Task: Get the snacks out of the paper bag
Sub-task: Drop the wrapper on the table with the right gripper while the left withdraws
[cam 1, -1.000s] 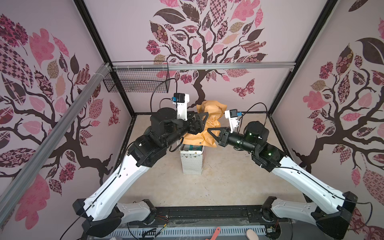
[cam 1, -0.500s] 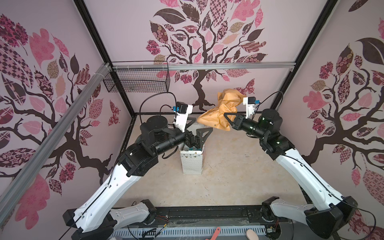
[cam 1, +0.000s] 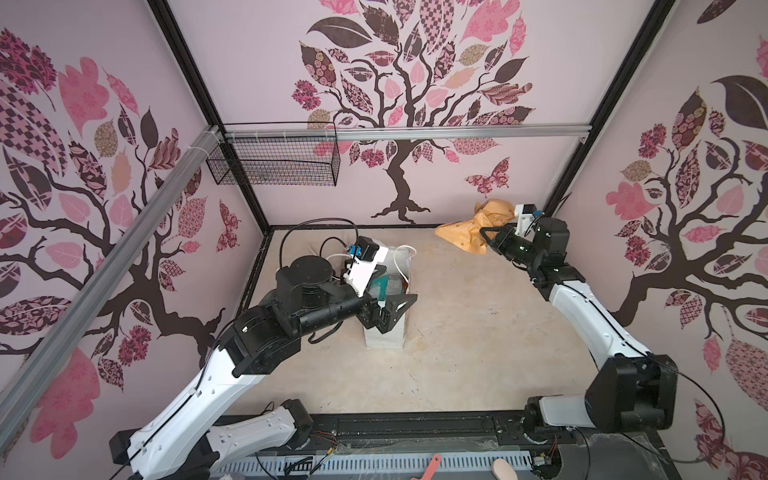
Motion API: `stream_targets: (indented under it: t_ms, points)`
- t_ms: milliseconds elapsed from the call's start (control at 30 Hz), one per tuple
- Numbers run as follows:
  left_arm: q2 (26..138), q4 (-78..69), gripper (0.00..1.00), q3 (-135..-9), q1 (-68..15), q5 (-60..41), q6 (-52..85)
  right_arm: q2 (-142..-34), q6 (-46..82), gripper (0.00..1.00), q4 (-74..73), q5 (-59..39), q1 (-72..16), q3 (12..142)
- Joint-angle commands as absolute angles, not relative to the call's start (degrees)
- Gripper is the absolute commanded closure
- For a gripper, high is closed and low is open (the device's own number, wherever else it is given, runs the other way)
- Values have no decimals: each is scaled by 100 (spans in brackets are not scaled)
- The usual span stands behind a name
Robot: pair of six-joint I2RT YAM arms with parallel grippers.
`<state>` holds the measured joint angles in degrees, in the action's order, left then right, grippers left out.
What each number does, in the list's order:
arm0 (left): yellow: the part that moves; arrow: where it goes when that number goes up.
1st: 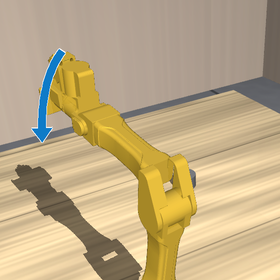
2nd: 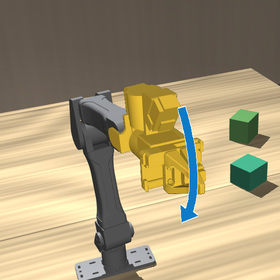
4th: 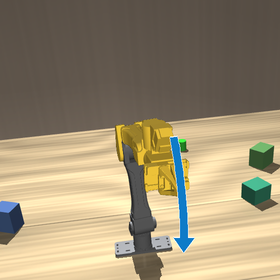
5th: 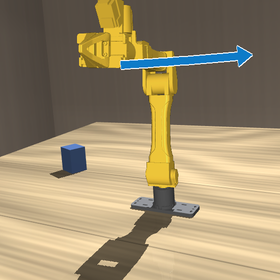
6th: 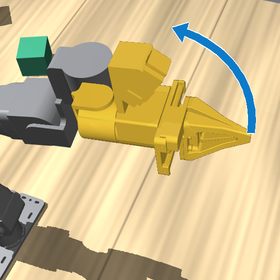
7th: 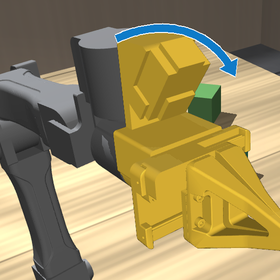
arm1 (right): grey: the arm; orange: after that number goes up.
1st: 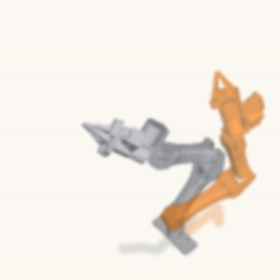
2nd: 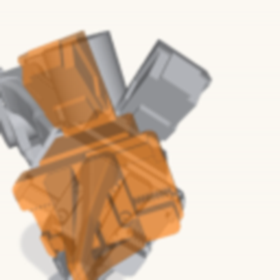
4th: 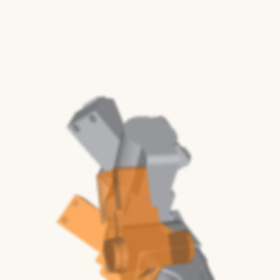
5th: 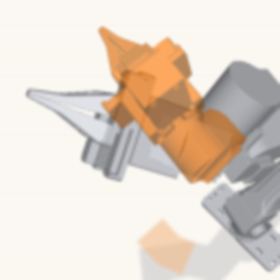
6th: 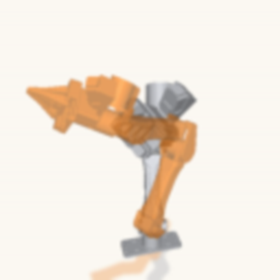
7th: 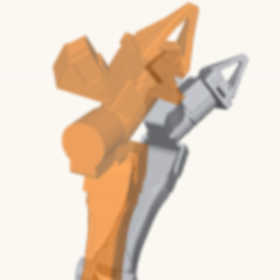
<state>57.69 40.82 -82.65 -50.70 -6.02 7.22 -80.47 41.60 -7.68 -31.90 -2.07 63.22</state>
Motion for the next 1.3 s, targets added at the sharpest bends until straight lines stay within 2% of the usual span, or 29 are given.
stream_targets:
  t_ms: [0, 333, 600, 767, 900, 1033, 1167, 1267]
  points:
    - [5833, 4398, 2, -8112, -5397, 26, 591, -8555, 4381, 100, -1362, -3507, -202, 6186]
    - [5913, 4160, 2, -7882, -5718, 87, 750, -10290, 4177, 100, -1596, -4060, -203, 6020]
    - [5880, 4165, 1, -7880, -5737, 292, 660, -10997, 4210, 99, -1889, -4254, -239, 5647]
    - [5932, 4123, 1, -7894, -5739, 416, 651, -11065, 4210, 86, -1832, -4207, -233, 5459]
    - [6041, 4106, 1, -7964, -5739, 460, 676, -10998, 3984, 66, -1393, -3937, -233, 5449]
    - [6134, 4166, 2, -8039, -5748, 595, 725, -10762, 3806, 52, -891, -3486, -233, 5447]
    - [6146, 4097, 2, -8048, -5748, 685, 821, -10252, 3747, 34, -492, -2782, -237, 5341]
    - [6176, 4069, 2, -8109, -5757, 745, 885, -9845, 3728, 21, -471, -2611, -237, 5282]
